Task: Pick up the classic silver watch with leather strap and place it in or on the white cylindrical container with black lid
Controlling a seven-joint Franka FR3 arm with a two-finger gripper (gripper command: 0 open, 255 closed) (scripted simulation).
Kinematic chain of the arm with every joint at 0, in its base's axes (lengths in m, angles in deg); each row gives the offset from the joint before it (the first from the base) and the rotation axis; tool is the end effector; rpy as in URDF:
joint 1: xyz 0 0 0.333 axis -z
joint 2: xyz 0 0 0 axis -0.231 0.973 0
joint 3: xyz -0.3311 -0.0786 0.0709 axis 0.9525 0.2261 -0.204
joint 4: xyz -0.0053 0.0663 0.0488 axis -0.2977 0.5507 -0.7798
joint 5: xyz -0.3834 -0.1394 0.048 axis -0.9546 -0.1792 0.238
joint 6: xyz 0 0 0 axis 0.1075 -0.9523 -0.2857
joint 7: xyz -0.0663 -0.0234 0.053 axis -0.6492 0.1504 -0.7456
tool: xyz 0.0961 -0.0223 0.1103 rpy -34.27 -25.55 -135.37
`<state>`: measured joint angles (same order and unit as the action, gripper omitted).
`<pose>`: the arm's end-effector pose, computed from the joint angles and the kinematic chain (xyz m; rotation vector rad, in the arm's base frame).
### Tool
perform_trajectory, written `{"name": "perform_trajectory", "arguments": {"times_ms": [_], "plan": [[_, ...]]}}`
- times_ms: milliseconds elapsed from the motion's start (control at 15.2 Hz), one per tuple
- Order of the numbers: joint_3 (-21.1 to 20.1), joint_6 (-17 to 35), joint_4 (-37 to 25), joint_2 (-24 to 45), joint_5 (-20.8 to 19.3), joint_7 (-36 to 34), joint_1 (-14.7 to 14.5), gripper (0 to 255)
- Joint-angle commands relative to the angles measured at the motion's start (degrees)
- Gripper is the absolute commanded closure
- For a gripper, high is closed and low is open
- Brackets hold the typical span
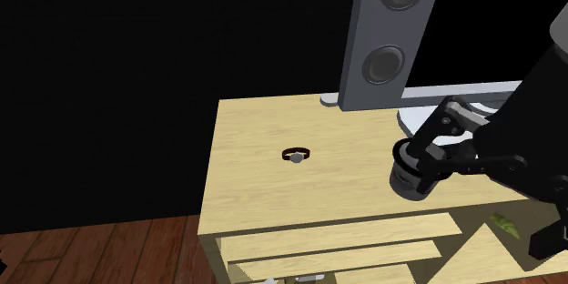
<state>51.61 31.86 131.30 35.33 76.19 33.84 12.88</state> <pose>0.3301 0.0245 0.5759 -3.0473 -0.2796 -0.1583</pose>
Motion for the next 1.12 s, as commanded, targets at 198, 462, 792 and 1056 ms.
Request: {"name": "perform_trajectory", "arguments": {"times_ms": [198,462,792,1056], "plan": [[-3.69,3.44,0.97,2.4,1.47,-3.79,-0.98,0],[-8.61,8.08,1.22,6.71,2.98,-8.84,-2.08,0],[-14.66,13.75,-0.19,13.78,3.67,-15.41,-3.01,0],[-19.42,17.92,-2.67,20.63,2.81,-21.08,-3.28,0]]}}
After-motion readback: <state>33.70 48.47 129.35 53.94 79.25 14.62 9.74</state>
